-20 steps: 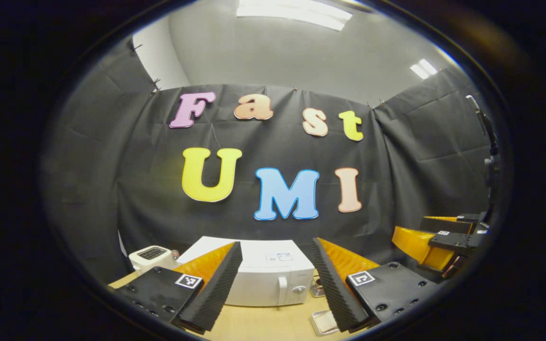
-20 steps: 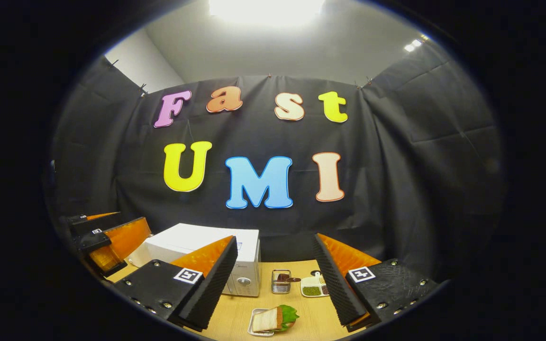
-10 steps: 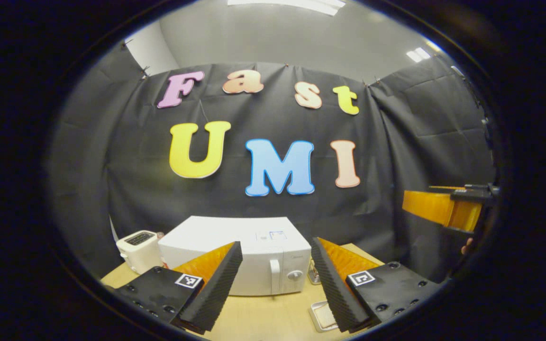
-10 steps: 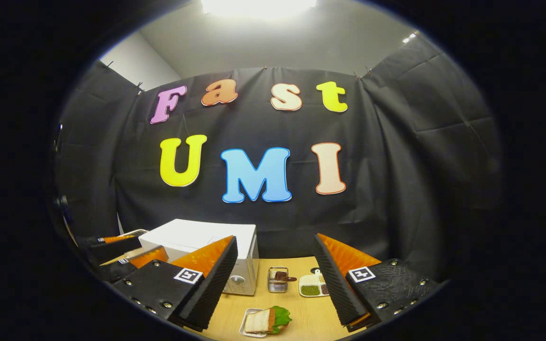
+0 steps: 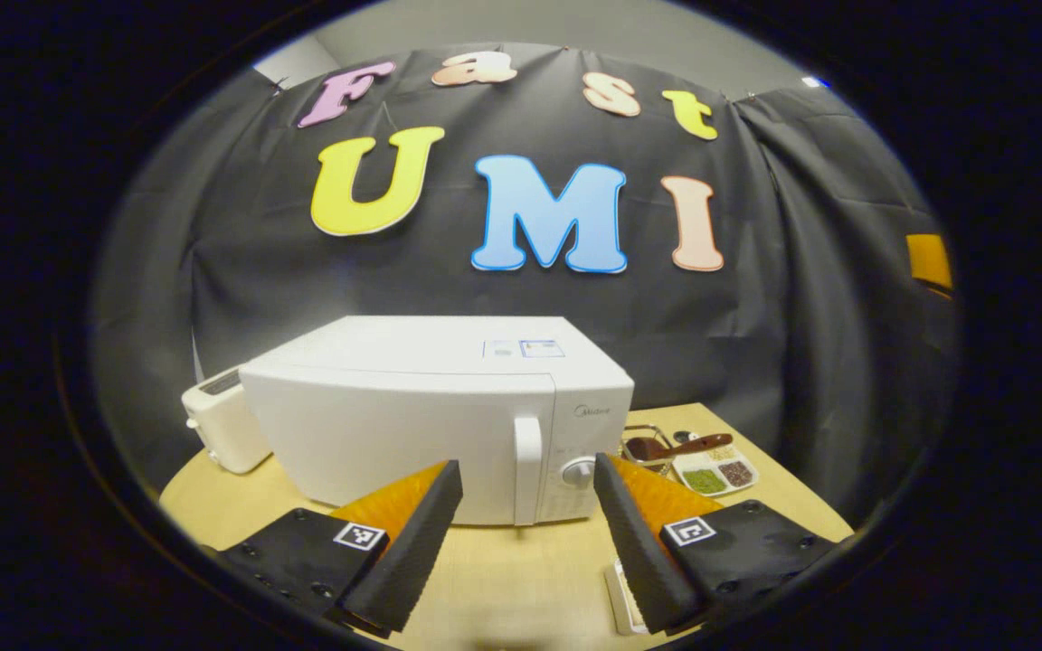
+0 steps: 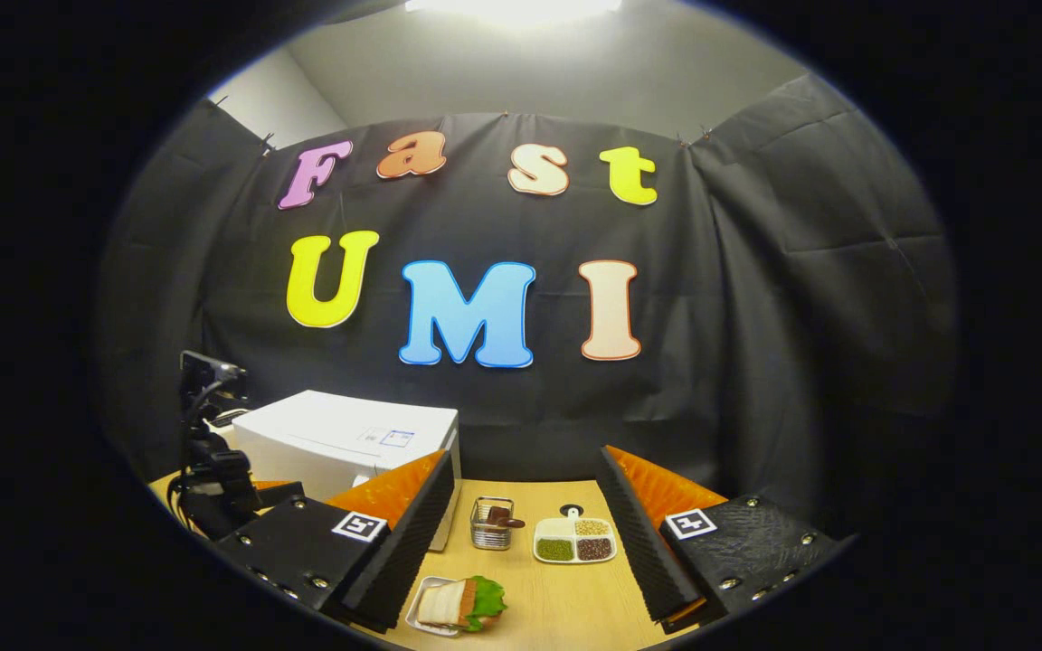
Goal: Open the microwave oven with the left hand, put the food in, and close the microwave oven.
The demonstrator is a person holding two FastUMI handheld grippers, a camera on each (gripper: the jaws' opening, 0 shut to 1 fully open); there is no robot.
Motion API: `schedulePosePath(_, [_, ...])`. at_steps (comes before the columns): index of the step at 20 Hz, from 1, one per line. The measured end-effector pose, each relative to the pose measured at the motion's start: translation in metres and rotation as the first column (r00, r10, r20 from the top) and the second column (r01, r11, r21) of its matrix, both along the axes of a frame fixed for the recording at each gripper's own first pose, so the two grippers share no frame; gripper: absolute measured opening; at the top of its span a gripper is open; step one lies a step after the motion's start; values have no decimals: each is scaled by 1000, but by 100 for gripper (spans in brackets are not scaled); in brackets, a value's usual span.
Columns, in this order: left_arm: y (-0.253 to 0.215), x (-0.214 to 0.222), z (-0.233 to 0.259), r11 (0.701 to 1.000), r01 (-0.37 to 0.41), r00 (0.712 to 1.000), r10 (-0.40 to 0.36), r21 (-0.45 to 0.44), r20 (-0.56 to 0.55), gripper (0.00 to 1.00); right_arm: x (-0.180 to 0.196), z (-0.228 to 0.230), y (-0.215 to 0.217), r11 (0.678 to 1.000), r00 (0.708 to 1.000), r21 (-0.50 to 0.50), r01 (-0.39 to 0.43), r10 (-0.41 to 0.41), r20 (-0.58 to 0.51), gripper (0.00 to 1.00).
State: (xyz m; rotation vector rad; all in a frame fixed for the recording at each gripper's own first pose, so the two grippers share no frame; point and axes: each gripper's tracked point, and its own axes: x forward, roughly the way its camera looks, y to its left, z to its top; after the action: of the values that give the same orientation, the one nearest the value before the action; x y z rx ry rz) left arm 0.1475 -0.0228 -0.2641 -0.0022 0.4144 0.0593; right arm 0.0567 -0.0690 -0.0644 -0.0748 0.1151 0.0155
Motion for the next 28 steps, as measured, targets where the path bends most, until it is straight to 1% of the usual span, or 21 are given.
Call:
schedulePosePath(1, [1, 9, -10, 1000, -8, 1000, 8, 1, -15, 98, 4, -3, -1, 1000, 1000, 0, -4, 4, -7, 96])
schedulePosePath(3, [3, 26, -27, 1000, -19, 999, 20, 12, -29, 92, 13, -2, -8, 1000, 1000, -8, 5, -5, 0, 96])
schedulePosePath(5, [5, 40, -41, 999, -30, 999, 31, 22, -44, 90, 22, 3, -12, 1000, 1000, -3, 9, -9, 16, 96])
schedulePosePath(7, [11, 51, -56, 998, -51, 996, 53, 30, -69, 82, 30, 2, -15, 1000, 1000, -6, 6, -6, 17, 96])
schedulePosePath(8, [14, 55, -63, 998, -60, 995, 62, 26, -81, 81, 33, 1, -16, 1000, 1000, -5, 3, -3, 13, 96])
schedulePosePath(9, [15, 60, -68, 998, -64, 994, 66, 26, -90, 77, 35, 0, -17, 1000, 1000, 3, 4, -4, 8, 96])
schedulePosePath(10, [10, 65, -71, 999, -44, 994, 45, 4, -100, 77, 36, -1, -18, 1000, 1000, 13, 7, -8, 2, 96])
schedulePosePath(11, [1, 65, -74, 1000, -20, 994, 18, -18, -109, 64, 37, -5, -20, 1000, 1000, 17, 15, -15, -7, 96])
schedulePosePath(13, [1, 63, -72, 999, 6, 993, -1, 39, -115, 42, 37, -10, -21, 1000, 1000, 15, 25, -25, -19, 96])
schedulePosePath(14, [1, 63, -72, 999, 14, 993, -8, 51, -118, 31, 35, -10, -22, 1000, 999, 10, 27, -27, -21, 96])
schedulePosePath(15, [0, 64, -72, 998, 21, 992, -14, 51, -126, 26, 33, -11, -20, 1000, 999, 8, 26, -26, -22, 96])
schedulePosePath(16, [1, 61, -70, 999, 14, 992, -9, 45, -124, 24, 32, -10, -19, 1000, 999, 4, 25, -25, -20, 96])
schedulePosePath(19, [1, 60, -70, 998, 18, 992, -10, 58, -128, 11, 28, -9, -19, 1000, 999, 2, 26, -26, -19, 96])
schedulePosePath(20, [2, 63, -73, 998, 25, 991, -18, 50, -136, 8, 26, -9, -18, 1000, 999, 5, 26, -26, -20, 96])
schedulePosePath(24, [0, 60, -72, 1000, 18, 988, -17, 2, -156, 8, 20, -7, -18, 1000, 1000, -3, 27, -27, -15, 96])
schedulePosePath(28, [0, 60, -72, 1000, 10, 986, -12, -13, -165, 8, 16, -4, -21, 999, 999, -9, 37, -37, -12, 96])
